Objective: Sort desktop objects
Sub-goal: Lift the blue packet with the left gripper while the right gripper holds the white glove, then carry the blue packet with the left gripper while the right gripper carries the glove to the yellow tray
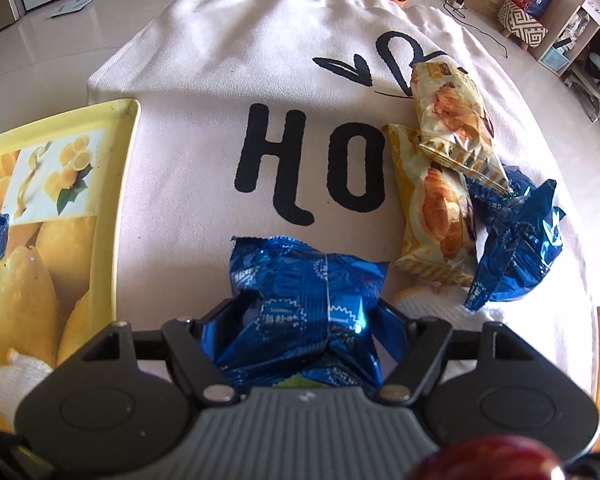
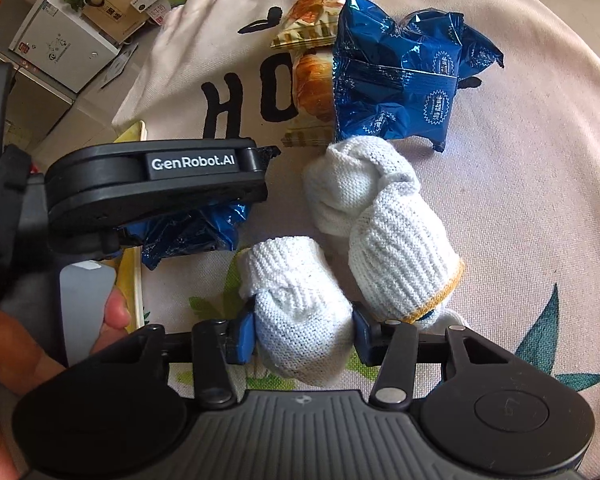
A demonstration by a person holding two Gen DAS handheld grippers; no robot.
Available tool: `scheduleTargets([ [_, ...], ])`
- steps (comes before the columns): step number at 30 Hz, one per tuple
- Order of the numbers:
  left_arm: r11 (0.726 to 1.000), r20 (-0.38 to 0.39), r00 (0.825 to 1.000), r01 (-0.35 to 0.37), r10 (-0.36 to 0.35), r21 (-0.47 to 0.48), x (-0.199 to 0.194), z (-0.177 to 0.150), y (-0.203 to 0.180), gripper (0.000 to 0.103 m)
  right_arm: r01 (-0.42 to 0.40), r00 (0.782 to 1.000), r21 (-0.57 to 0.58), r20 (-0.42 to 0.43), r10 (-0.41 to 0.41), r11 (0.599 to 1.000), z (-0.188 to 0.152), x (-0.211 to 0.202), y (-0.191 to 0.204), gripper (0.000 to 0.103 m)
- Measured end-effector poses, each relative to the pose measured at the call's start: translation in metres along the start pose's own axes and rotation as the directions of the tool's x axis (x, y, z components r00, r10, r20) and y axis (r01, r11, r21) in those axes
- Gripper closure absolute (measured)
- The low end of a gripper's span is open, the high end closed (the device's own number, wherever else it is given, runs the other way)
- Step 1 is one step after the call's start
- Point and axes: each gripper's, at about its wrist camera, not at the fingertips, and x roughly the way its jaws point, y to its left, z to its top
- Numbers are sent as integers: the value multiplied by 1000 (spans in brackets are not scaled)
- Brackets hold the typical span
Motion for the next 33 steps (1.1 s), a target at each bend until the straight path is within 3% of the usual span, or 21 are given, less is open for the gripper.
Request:
scheduleTargets([
  [20,994,98,995,-1,12,-106,-66,6,54,30,-55,998,-9,41,55,998,7,2,24,55],
  [33,964,170,985,21,26,-264,-95,29,112,30,-138,988,-51,66,142,989,9,3,75,55],
])
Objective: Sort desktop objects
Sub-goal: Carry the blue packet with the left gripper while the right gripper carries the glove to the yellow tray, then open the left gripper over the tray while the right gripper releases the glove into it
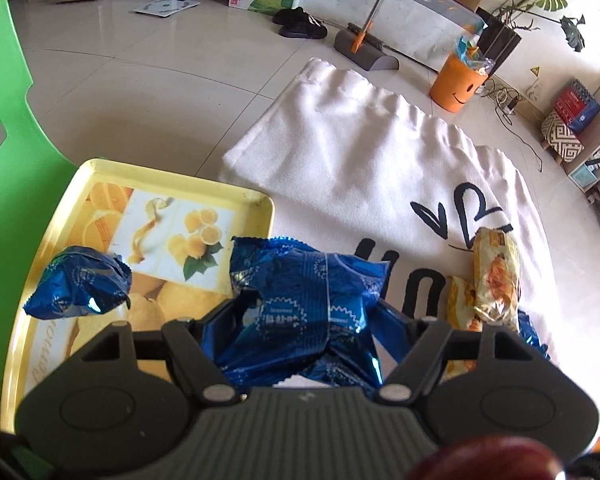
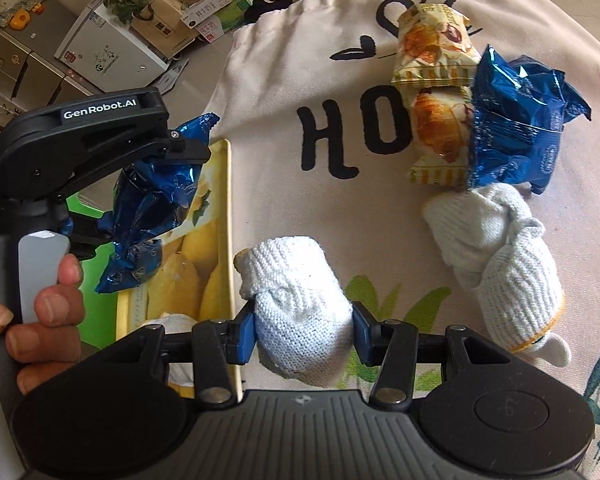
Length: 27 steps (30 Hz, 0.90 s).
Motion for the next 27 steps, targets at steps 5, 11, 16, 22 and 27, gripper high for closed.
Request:
scheduleTargets([
  [5,999,46,999,-11,13,-41,-13,13,22,30,-41,999,0,10,41,999,5,11,20,55],
  [11,997,80,997,-15,21,-77,-21,25,43,30,-76,997,-20,9,77,997,5,30,49,55],
  [16,995,97,995,-19,29,-103,-23,31,55,30,-132,991,-17,-7,132,991,2,52,69,55],
  [22,987,102,992,-54,69,-150,-21,35,68,19,-172,985,2,-14,172,985,-1,65,78,47],
  [27,985,110,992,-42,61,-168,-24,34,67,11,-155,988,-14,4,155,988,0,59,76,46],
])
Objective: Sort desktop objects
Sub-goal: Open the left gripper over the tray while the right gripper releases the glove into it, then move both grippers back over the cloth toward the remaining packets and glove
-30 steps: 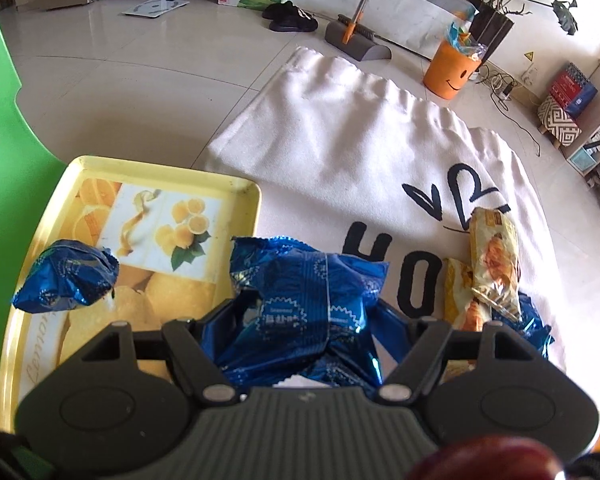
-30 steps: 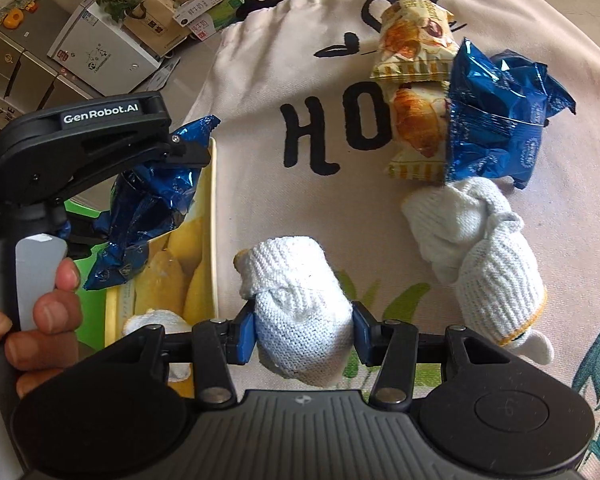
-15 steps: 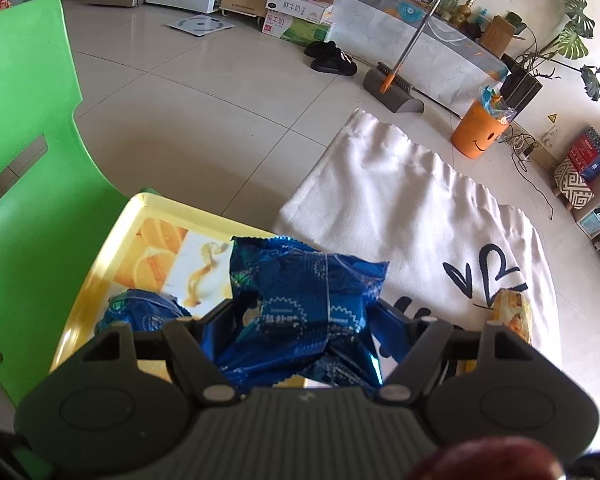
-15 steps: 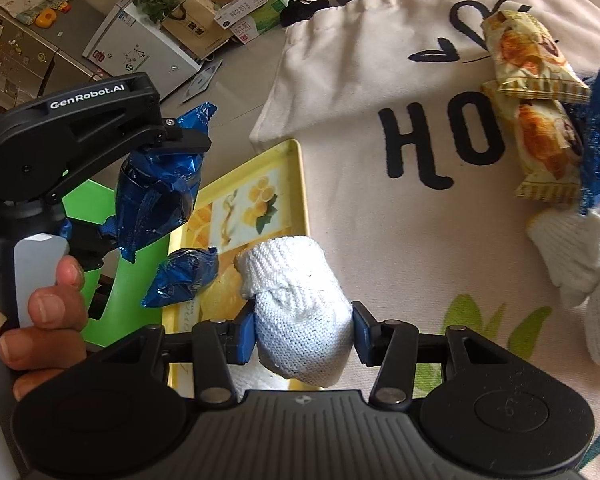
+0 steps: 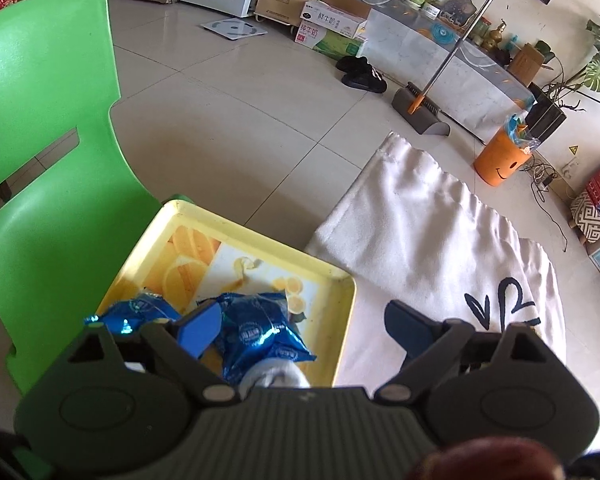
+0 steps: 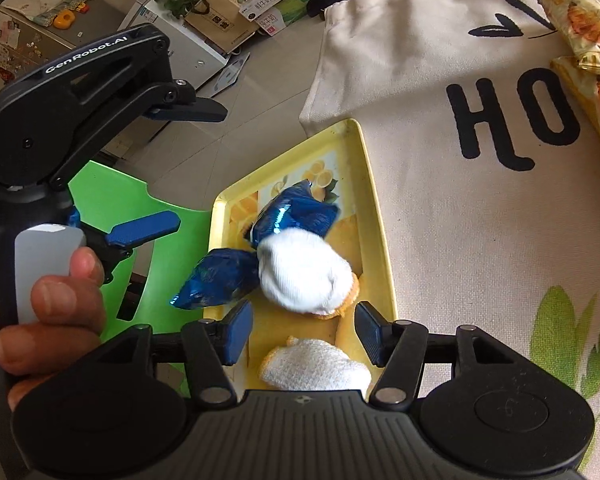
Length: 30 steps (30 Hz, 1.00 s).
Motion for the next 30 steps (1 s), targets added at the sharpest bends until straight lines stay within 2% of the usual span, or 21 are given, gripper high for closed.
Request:
scheduleTargets([
  [4,1000,-1,1000,12,-12,-7,-3,-2,-2,11,42,999,-11,-2,-42,999,1,-3,-6,46],
  [10,999,0,1000,24,-24,37,-5,-10,-17,3,71,997,23,-22,-71,997,4,-8,-19,41],
  [13,998,-16,1000,27,-26,65,-3,-15,-23,2,90,996,30,-31,-89,995,4,-12,-22,40],
  [19,998,-50,998,39,-36,58,0,-22,-29,1,147,989,11,-39,-146,989,6,-25,-27,35],
  [30,994,-91,995,53,-44,94,6,-42,-51,1,230,971,54,62,-233,972,24,-88,-60,34],
])
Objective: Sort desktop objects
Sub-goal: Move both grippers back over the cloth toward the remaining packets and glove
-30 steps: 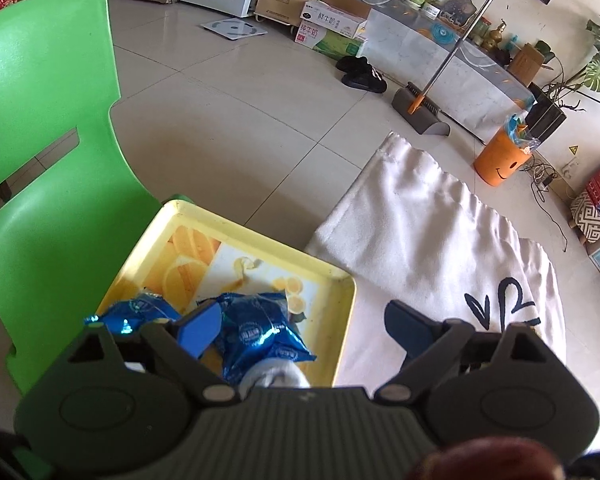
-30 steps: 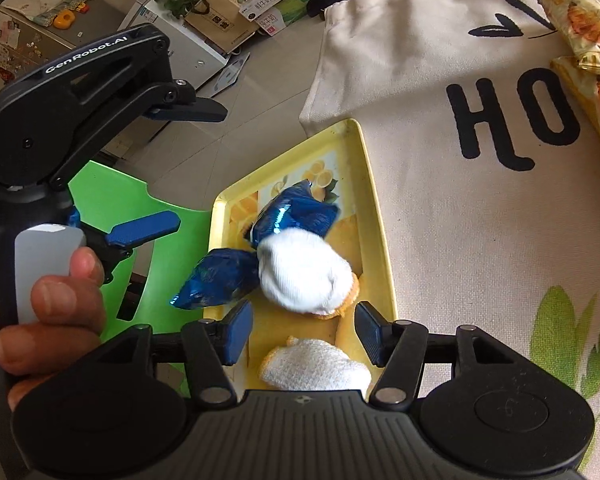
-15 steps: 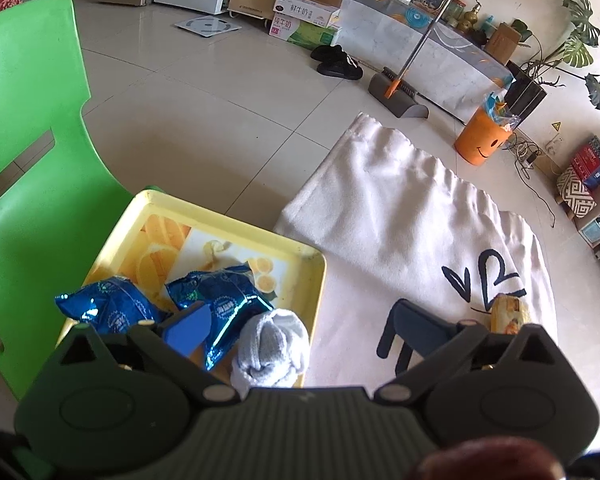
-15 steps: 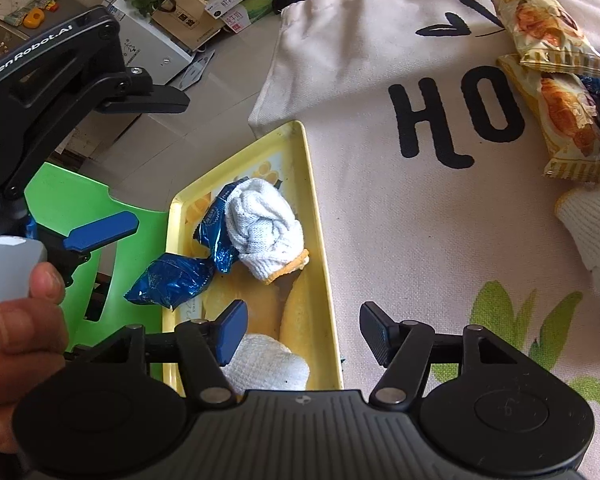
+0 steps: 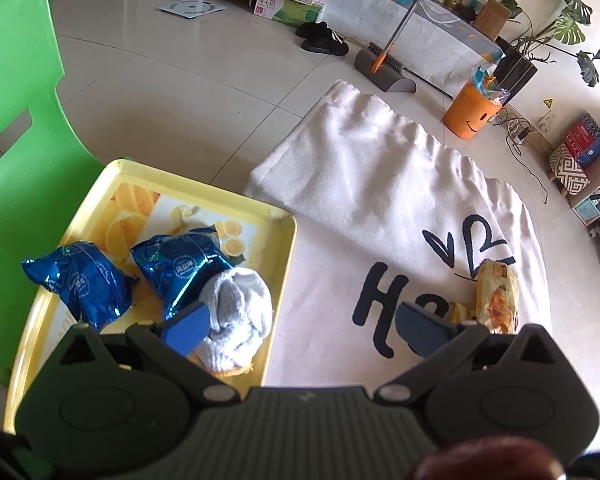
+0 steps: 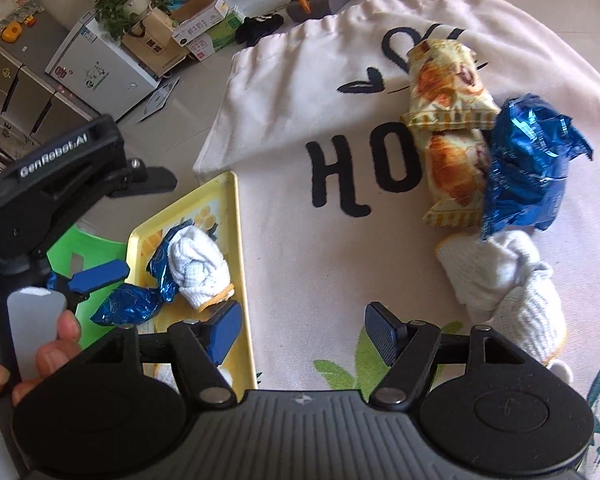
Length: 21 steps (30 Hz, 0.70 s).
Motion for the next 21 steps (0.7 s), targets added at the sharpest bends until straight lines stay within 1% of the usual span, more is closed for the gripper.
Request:
scheduleTargets([
  [5,998,-19,1000,5,-4,63,3,-14,-20,1,29,996,64,85,-34,998,16,-31,-26,33],
  [6,997,-27,1000,7,-5,77,5,-18,-24,1,37,994,75,100,-44,997,18,-35,-31,32],
  [8,994,-42,999,20,-15,106,7,-24,-33,1,65,990,103,121,-77,993,22,-42,-43,27],
  [10,991,-55,998,26,-19,133,9,-31,-42,1,92,986,137,124,-109,986,26,-46,-54,27],
  [12,987,-67,998,32,-22,158,11,-37,-50,1,103,984,166,127,-124,981,30,-51,-67,27],
  [17,978,-93,995,51,-33,203,16,-49,-65,1,155,970,230,150,-192,961,39,-58,-98,27],
  [21,969,-114,993,60,-33,241,20,-58,-74,1,203,958,301,135,-253,932,43,-52,-123,27],
])
